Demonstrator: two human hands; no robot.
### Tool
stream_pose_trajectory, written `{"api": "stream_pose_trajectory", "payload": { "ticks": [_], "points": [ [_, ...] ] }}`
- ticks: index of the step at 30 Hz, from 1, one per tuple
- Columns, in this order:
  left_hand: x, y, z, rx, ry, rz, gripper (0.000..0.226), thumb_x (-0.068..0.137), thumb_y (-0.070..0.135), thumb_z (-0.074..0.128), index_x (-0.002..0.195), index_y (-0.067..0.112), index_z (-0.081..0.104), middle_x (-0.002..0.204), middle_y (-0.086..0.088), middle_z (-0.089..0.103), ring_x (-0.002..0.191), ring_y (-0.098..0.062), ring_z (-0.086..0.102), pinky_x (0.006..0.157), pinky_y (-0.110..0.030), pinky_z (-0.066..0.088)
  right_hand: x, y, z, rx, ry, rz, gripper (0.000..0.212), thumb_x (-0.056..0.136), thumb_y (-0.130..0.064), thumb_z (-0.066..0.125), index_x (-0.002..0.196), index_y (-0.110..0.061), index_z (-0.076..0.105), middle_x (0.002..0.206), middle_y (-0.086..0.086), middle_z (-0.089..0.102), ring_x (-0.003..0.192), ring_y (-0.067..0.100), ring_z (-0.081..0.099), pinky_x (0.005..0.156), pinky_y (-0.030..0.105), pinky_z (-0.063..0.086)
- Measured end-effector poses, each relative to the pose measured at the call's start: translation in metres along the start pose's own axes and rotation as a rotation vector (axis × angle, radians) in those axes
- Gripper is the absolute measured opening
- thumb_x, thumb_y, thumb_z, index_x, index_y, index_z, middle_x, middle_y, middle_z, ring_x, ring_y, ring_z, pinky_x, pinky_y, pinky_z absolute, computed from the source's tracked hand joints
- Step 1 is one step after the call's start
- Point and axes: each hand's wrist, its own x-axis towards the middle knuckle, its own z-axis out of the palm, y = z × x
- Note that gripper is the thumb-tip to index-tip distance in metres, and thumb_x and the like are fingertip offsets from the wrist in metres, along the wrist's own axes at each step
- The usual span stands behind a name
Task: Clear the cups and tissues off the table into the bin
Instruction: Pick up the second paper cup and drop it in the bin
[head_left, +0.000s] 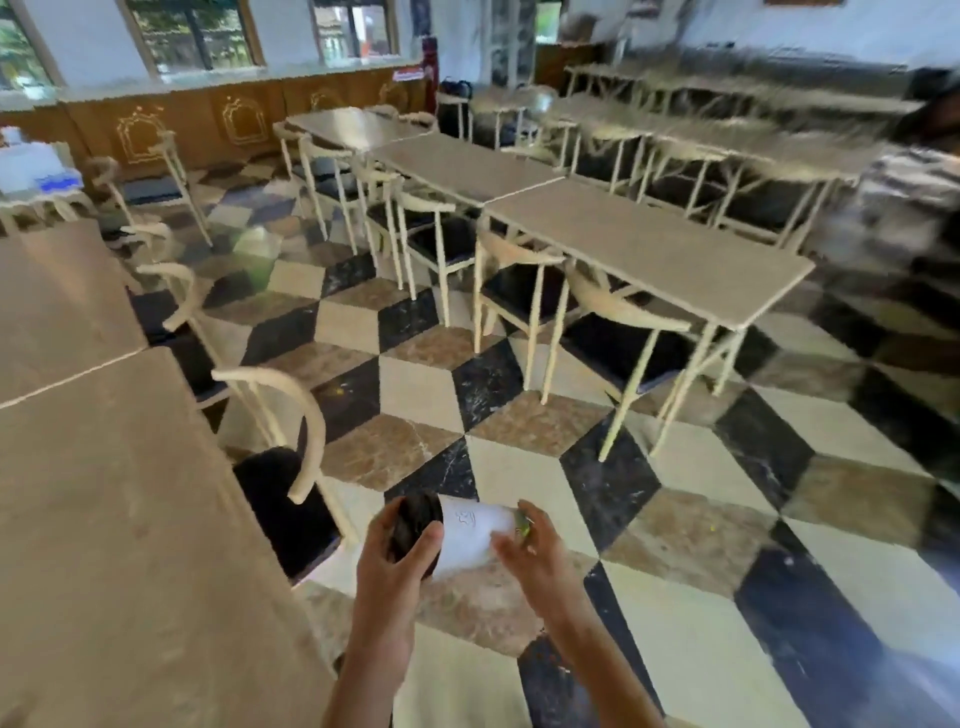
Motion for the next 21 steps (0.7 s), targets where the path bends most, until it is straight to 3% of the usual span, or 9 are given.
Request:
{"api": "stream_pose_trajectory", "payload": {
  "ticks": [3,7,10,13,15,18,21],
  "points": [
    [-0.014,-0.009,0.075,0.072,-0.226,-0.011,0.062,0.053,0.052,0.084,0.112,0.041,0.065,0.121,-0.001,0.069,0.112,-0.022,0.066,0.098,-0.047,0.052,-0.028,0.012,-0.076,0.065,0.213,-0.007,0.077,0.08,-0.056,0.067,0.145,-0.023,0.041,0.127,0.0,0.061,0.112,0.014,0.062,0.095,0.032,0.052],
    [-0.053,-0.022,0.177,0.182,-0.446,0.024,0.079,0.048,0.055,0.079,0.12,0.028,0.061,0.119,0.004,0.067,0.1,0.001,0.065,0.078,-0.02,0.051,-0.068,0.039,-0.174,0.185,0.423,-0.002,0.068,0.088,-0.033,0.072,0.145,-0.011,0.042,0.128,0.008,0.063,0.115,0.017,0.065,0.094,0.036,0.056],
    [-0.092,-0.037,0.252,0.212,-0.571,0.02,0.074,0.045,0.053,0.079,0.113,0.027,0.063,0.113,0.004,0.068,0.101,-0.003,0.064,0.078,-0.023,0.05,-0.107,0.058,-0.248,0.258,0.541,-0.011,0.066,0.087,-0.031,0.072,0.143,-0.011,0.043,0.118,-0.003,0.067,0.101,0.0,0.07,0.079,0.019,0.057],
    [-0.135,-0.064,0.326,0.242,-0.708,0.014,0.064,0.064,0.037,0.087,0.121,0.021,0.063,0.118,0.004,0.069,0.106,-0.006,0.064,0.083,-0.022,0.05,-0.15,0.083,-0.324,0.264,0.64,0.001,0.069,0.089,-0.04,0.07,0.147,-0.019,0.039,0.135,0.0,0.06,0.117,0.012,0.063,0.099,0.033,0.053],
    [-0.164,-0.086,0.375,0.234,-0.797,0.019,0.05,0.074,0.022,0.085,0.118,0.024,0.063,0.12,0.002,0.069,0.104,-0.003,0.068,0.078,-0.016,0.053,-0.18,0.095,-0.376,0.252,0.714,0.017,0.066,0.09,-0.037,0.068,0.147,-0.021,0.039,0.135,0.006,0.058,0.113,0.014,0.063,0.092,0.03,0.056],
    [-0.213,-0.114,0.443,0.258,-0.936,0.003,0.053,0.066,0.031,0.088,0.112,0.028,0.062,0.119,0.001,0.069,0.102,-0.005,0.069,0.071,-0.013,0.055,-0.227,0.117,-0.445,0.255,0.837,0.024,0.061,0.093,-0.027,0.067,0.146,-0.015,0.04,0.13,0.008,0.06,0.102,0.008,0.065,0.076,0.015,0.054],
    [-0.258,-0.135,0.503,0.278,-1.031,-0.056,0.071,0.053,0.045,0.084,0.117,0.023,0.063,0.119,-0.003,0.07,0.107,-0.013,0.069,0.085,-0.028,0.057,-0.27,0.135,-0.498,0.271,0.946,0.032,0.061,0.094,-0.023,0.066,0.147,-0.011,0.038,0.133,0.007,0.056,0.11,0.011,0.062,0.083,0.014,0.053]
  ]
}}
